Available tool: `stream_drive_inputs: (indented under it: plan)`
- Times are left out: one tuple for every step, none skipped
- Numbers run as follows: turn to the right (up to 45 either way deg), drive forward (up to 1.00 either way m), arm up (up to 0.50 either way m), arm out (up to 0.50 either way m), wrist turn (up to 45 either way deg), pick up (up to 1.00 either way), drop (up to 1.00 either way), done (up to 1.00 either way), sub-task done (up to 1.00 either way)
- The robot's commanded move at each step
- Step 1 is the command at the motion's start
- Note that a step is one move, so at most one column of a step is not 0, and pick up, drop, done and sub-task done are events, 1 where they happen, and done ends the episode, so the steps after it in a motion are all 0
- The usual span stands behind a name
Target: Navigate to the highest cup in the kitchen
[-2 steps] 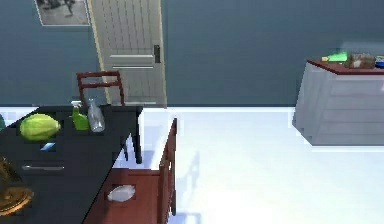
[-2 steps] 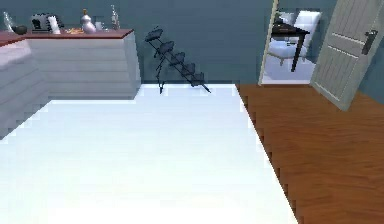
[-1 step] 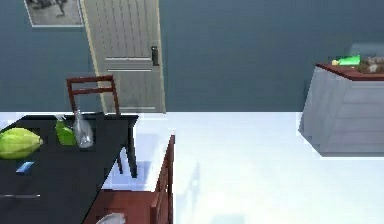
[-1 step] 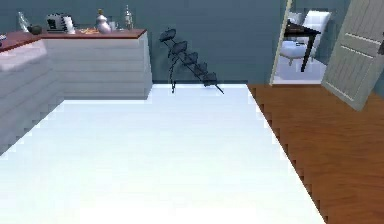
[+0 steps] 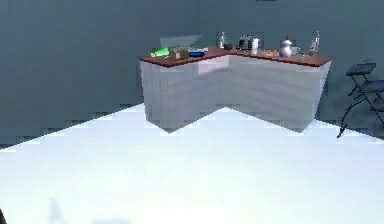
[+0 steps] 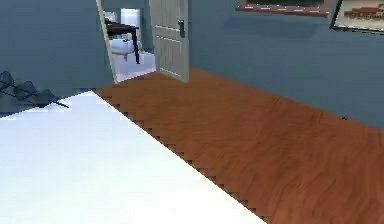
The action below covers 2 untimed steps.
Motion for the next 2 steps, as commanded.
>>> stream_drive_inputs:
  plan:
    - [45.0, 0.0, 0.0, 0.0, 0.0, 0.0, 0.0, 0.0, 0.0]
    - [33.0, 0.0, 0.0, 0.0, 0.0, 0.0, 0.0, 0.0, 0.0]
